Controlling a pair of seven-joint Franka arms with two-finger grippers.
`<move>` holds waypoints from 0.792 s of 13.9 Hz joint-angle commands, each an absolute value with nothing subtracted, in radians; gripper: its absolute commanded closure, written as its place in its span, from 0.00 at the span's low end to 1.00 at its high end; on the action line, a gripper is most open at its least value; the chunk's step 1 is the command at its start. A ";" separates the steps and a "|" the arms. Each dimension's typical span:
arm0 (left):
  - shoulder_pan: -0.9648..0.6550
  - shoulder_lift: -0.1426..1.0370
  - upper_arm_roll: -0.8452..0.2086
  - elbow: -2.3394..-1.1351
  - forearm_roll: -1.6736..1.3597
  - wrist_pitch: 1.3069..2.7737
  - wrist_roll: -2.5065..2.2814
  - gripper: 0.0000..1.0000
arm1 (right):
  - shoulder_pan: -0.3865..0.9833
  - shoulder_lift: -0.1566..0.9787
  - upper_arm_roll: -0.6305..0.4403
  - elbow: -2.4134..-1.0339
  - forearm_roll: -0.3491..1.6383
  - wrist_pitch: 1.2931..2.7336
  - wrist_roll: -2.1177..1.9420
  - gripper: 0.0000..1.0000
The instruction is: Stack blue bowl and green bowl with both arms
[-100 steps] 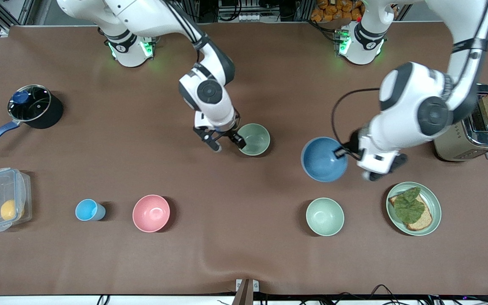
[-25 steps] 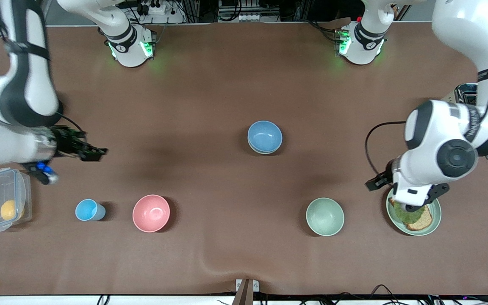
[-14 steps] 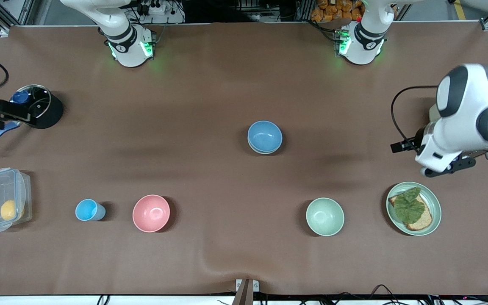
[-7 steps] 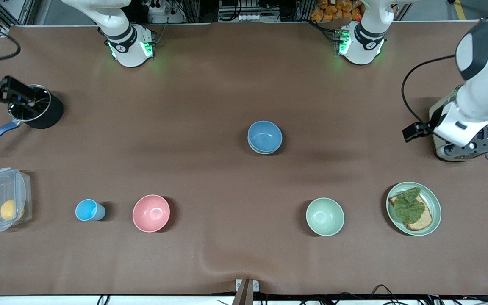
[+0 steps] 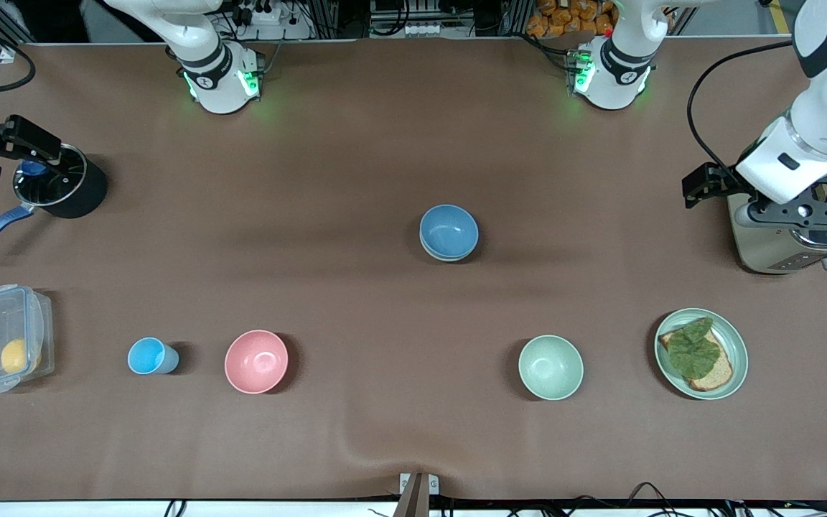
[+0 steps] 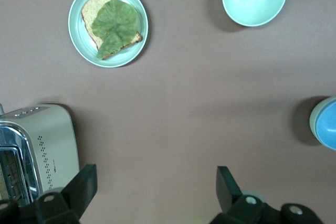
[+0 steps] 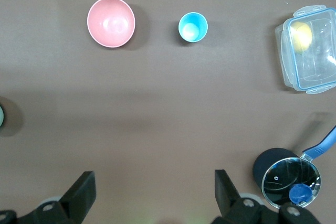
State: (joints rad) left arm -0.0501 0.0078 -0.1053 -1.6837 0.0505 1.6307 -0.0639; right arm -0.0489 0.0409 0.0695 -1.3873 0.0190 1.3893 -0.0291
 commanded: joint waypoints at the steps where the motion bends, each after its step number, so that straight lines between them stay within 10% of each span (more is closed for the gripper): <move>1: -0.051 0.028 -0.092 -1.603 0.029 1.522 -0.028 0.00 | -0.072 0.026 0.078 -1.397 0.005 1.382 -0.057 0.00; 11: -0.041 0.046 -0.094 -1.537 0.017 1.457 -0.044 0.00 | -0.072 0.029 0.077 -1.399 0.005 1.382 -0.054 0.00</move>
